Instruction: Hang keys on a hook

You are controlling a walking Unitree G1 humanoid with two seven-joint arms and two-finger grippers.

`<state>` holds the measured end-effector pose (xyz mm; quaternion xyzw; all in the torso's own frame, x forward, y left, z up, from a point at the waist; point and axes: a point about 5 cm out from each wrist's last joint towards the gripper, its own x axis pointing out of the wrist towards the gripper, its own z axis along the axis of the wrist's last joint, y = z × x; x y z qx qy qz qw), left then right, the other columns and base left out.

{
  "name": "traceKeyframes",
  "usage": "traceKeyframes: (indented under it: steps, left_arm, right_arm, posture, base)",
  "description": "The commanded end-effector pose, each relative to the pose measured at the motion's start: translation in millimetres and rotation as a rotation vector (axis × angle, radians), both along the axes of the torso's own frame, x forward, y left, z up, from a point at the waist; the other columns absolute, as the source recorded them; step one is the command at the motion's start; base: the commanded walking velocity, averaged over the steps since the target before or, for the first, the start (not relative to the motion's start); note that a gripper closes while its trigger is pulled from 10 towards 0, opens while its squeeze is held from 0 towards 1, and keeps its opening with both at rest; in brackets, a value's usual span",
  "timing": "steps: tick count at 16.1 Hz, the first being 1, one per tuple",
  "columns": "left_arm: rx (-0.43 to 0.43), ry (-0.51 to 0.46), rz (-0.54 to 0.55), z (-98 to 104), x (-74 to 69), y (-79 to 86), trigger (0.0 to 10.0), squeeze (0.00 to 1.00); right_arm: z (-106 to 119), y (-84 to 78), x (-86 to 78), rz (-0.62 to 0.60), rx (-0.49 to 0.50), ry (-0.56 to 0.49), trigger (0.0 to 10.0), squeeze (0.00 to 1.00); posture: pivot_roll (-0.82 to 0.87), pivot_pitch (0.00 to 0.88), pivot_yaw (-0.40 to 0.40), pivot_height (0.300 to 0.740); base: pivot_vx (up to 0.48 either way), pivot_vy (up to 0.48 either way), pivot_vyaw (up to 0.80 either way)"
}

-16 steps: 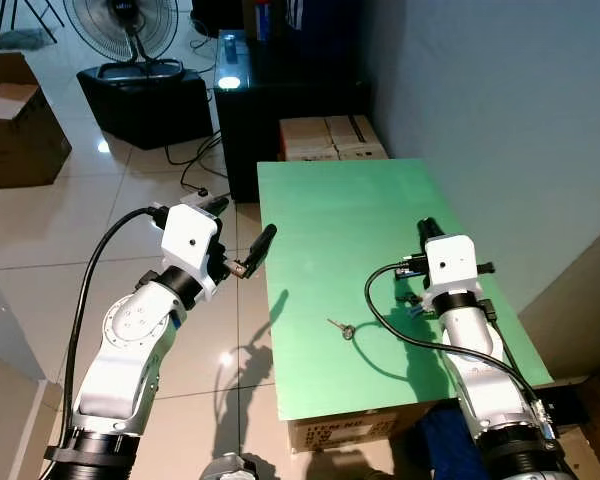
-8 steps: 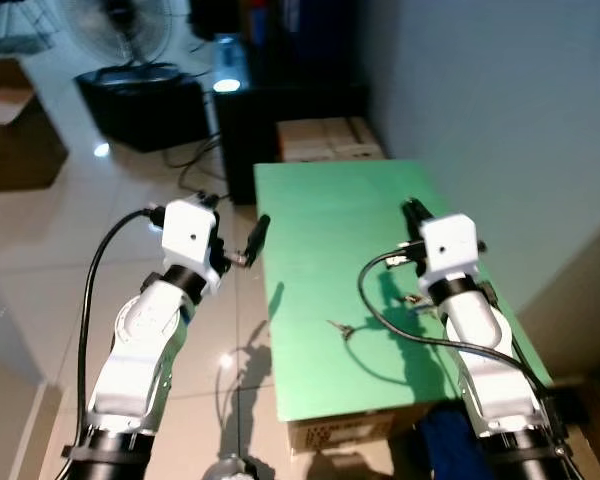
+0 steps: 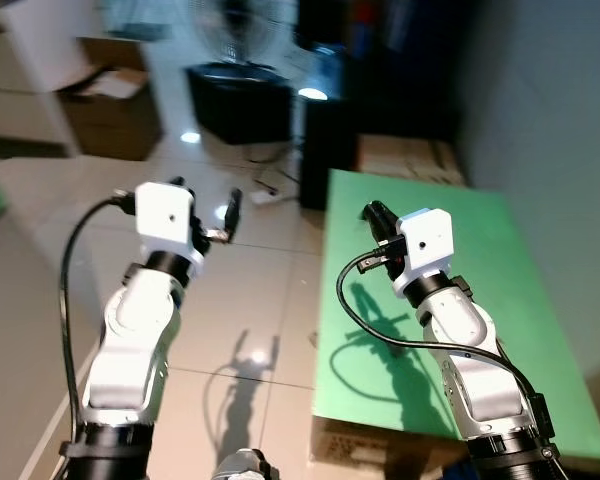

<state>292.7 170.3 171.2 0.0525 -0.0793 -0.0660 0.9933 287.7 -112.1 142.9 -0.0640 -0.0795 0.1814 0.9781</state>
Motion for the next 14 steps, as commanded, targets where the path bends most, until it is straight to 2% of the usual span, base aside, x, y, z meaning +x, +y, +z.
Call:
traceKeyframes:
  steps: [1, 4, 7, 8, 9, 12, 14]
  left_arm:
    - [0.0, -0.001, 0.02, 3.8, 1.2, 3.9, 10.0, 0.0]
    - [0.001, -0.011, 0.07, 6.5, 1.8, 10.4, 10.0, 0.0]
    - [0.021, 0.02, 0.052, -2.0, 0.6, 5.5, 10.0, 0.0]
    - [0.0, 0.034, 0.038, -6.5, -1.3, 2.0, 10.0, 0.0]
    - [0.031, 0.037, 0.02, -9.1, -3.4, -2.2, 10.0, 0.0]
    - [0.028, 0.028, 0.018, -10.1, -6.2, -5.1, 10.0, 0.0]
    - [0.031, 0.039, 0.014, -13.8, -4.6, -6.6, 10.0, 0.0]
  right_arm:
    - [-0.3, -5.2, 2.1, -0.015, 0.019, 0.021, 10.0, 0.0]
    - [-11.4, -12.1, 5.3, -0.028, 0.066, 0.094, 10.0, 0.0]
    - [-10.2, -9.4, 5.1, -0.003, 0.057, 0.098, 10.0, 0.0]
    - [-12.6, -6.8, 2.8, 0.021, 0.059, 0.111, 10.0, 0.0]
    - [-16.3, -7.9, 1.7, 0.03, 0.066, 0.131, 10.0, 0.0]
    - [-18.4, -7.8, 3.4, 0.047, 0.085, 0.152, 10.0, 0.0]
    - [-19.8, -9.7, 5.1, 0.049, 0.054, 0.153, 10.0, 0.0]
  posture:
    - [0.0, 0.0, -0.02, 0.74]
    - [0.01, 0.0, -0.029, 0.74]
    - [0.0, 0.0, -0.022, 0.74]
    - [0.0, 0.0, -0.025, 0.74]
    - [0.01, 0.0, -0.04, 0.74]
    - [0.01, 0.0, -0.047, 0.74]
    - [0.0, 0.0, -0.05, 0.74]
  base:
    - [0.0, 0.0, 0.8]
    - [0.0, 0.0, 0.8]
    - [0.0, 0.0, 0.8]
    - [0.0, 0.0, 0.8]
    - [0.0, 0.0, 0.8]
    - [0.0, 0.0, 0.8]
    - [0.0, 0.0, 0.8]
